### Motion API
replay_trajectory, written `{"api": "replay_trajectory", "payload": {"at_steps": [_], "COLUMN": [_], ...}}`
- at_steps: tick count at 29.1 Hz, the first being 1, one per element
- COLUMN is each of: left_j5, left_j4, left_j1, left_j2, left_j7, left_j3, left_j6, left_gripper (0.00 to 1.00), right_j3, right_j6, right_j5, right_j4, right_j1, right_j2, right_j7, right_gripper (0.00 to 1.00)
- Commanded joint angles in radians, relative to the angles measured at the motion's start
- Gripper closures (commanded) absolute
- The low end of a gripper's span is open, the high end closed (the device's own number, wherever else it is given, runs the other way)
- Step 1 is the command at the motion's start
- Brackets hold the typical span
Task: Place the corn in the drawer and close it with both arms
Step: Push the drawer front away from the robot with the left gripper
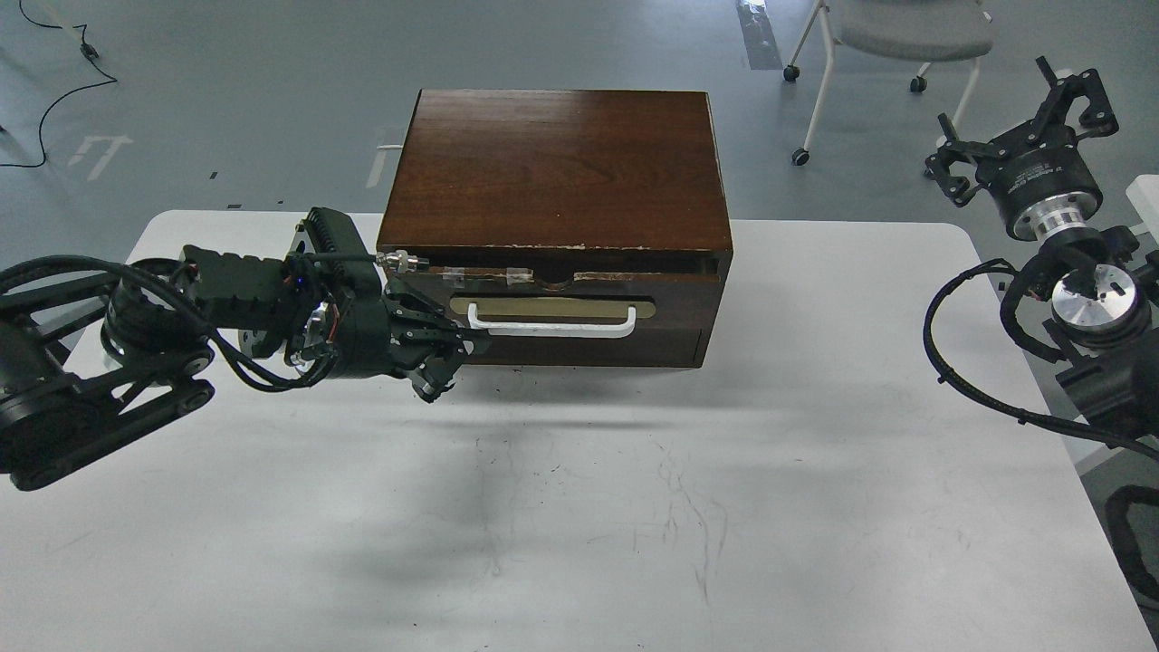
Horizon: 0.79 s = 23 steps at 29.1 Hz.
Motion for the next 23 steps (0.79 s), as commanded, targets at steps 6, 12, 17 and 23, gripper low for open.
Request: {"api": "replay_trajectory", "payload": {"at_steps": [6,12,17,23], "left_j5": [0.0,0.0,0.0,0.0], "left_j4": [0.028,0.04,0.065,0.094], "left_j1": [0.0,0.0,0.0,-0.002], "left_j2": [-0.014,-0.022,-0.028,-0.029], "left_j7": [-0.002,0.0,0.0,-0.002], "left_j3": [-0.001,-0.001,-0.001,-0.002], "left_j6": [0.003,0.009,0.02,0.038], "left_gripper": [1.0,1.0,1.0,1.0], "right_j3": [0.0,0.0,0.0,0.0], "right_j6": [0.0,0.0,0.0,0.0], "right_j5": [0.0,0.0,0.0,0.0], "right_j4": [-0.001,-0.002,-0.002,-0.002], "right_j1": [0.0,-0.003,-0.005,-0.005], "right_j2": [-0.006,-0.008,-0.006,-0.006], "right_j7": [0.002,0.002,0.002,0.002], "right_gripper": [0.0,0.0,0.0,0.0]}}
